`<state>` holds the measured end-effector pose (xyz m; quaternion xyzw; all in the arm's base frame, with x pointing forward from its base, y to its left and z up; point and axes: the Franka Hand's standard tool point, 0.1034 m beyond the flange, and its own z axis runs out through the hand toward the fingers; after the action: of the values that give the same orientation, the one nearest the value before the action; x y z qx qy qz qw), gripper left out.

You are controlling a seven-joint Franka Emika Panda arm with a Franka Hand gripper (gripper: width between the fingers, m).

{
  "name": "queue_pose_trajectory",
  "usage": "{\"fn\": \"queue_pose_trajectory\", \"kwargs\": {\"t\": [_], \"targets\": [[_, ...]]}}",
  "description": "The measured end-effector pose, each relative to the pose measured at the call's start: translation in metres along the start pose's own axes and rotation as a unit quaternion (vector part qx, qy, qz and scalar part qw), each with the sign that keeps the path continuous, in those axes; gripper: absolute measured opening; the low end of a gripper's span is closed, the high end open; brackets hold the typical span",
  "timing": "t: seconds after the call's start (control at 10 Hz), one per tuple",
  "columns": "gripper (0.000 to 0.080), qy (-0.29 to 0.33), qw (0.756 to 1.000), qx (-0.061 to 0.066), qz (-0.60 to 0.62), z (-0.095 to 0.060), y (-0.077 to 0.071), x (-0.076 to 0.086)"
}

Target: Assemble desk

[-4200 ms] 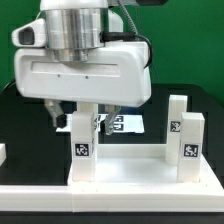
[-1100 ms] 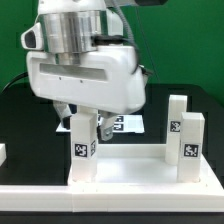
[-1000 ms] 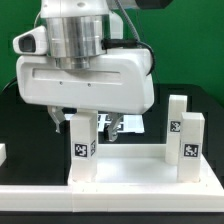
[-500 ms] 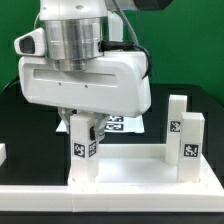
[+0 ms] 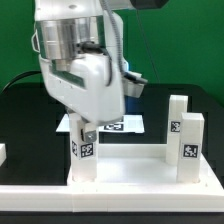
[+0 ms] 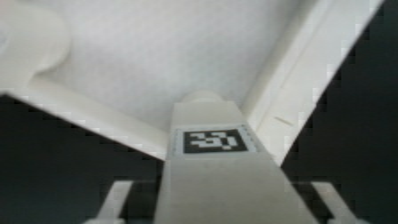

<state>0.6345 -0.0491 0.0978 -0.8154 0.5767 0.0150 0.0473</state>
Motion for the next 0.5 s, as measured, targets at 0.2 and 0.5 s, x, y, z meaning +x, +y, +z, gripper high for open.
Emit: {"fn": "queue_pose_trajectory", "kwargs": {"t": [0.2, 0.5], "targets": [[0.0290, -0.004, 0.990, 0.009, 0.141, 0.0012, -0.0020, -0.0028], [0.0291, -0.005, 0.952, 0.020, 0.304, 0.0006, -0.0037, -0.0014]]}}
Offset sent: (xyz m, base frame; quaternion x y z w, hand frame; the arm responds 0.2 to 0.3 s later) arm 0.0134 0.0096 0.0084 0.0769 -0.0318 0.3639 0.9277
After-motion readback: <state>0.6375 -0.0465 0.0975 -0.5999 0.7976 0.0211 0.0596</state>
